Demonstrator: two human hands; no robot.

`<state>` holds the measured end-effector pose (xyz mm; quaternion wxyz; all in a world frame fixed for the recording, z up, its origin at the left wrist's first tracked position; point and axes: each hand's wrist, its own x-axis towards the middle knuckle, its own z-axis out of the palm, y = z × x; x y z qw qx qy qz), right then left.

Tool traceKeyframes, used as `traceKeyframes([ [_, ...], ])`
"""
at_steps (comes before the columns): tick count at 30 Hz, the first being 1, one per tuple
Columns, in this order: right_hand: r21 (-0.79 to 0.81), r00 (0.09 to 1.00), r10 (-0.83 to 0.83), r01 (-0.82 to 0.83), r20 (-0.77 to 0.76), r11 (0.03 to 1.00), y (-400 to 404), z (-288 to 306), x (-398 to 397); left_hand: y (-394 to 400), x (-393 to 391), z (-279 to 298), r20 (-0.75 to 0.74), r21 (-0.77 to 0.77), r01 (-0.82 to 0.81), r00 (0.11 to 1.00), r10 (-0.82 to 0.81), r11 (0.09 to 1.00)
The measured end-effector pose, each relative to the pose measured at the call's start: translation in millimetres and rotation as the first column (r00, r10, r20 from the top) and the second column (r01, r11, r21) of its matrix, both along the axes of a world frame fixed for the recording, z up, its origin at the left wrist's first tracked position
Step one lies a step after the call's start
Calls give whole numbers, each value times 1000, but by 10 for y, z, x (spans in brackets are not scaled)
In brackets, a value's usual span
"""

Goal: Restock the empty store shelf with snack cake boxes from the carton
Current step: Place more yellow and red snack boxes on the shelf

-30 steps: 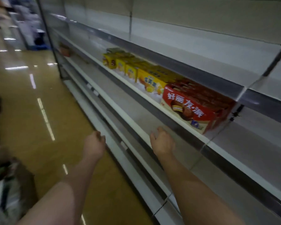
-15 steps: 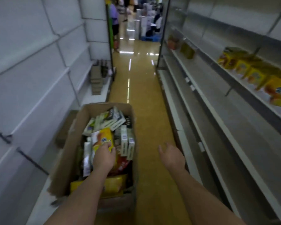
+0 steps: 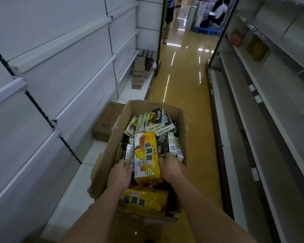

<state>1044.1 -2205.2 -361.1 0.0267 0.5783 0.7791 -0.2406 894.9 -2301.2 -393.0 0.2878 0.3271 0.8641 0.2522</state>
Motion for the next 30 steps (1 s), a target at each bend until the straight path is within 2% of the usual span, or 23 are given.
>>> traceKeyframes([
  [6, -120, 998, 61, -58, 18, 991, 291, -395, -259, 402, 101, -332, 123, -32, 26, 992, -22, 999],
  [11, -182, 999, 50, -53, -20, 982, 479, -699, -375, 635, 40, -663, 99, -80, -7, 995, 15, 997],
  [15, -264, 997, -46, 29, -61, 964, 526, -923, -456, 782, -47, -889, 145, -156, -53, 986, 76, 986],
  [20, -347, 981, -183, 148, -71, 926, 560, -1082, -548, 921, -90, -1018, 62, -264, 28, 998, -12, 964],
  [30, -431, 932, -327, 232, -159, 872, 566, -1193, -594, 1066, -31, -1103, 226, -235, -159, 951, 213, 959],
])
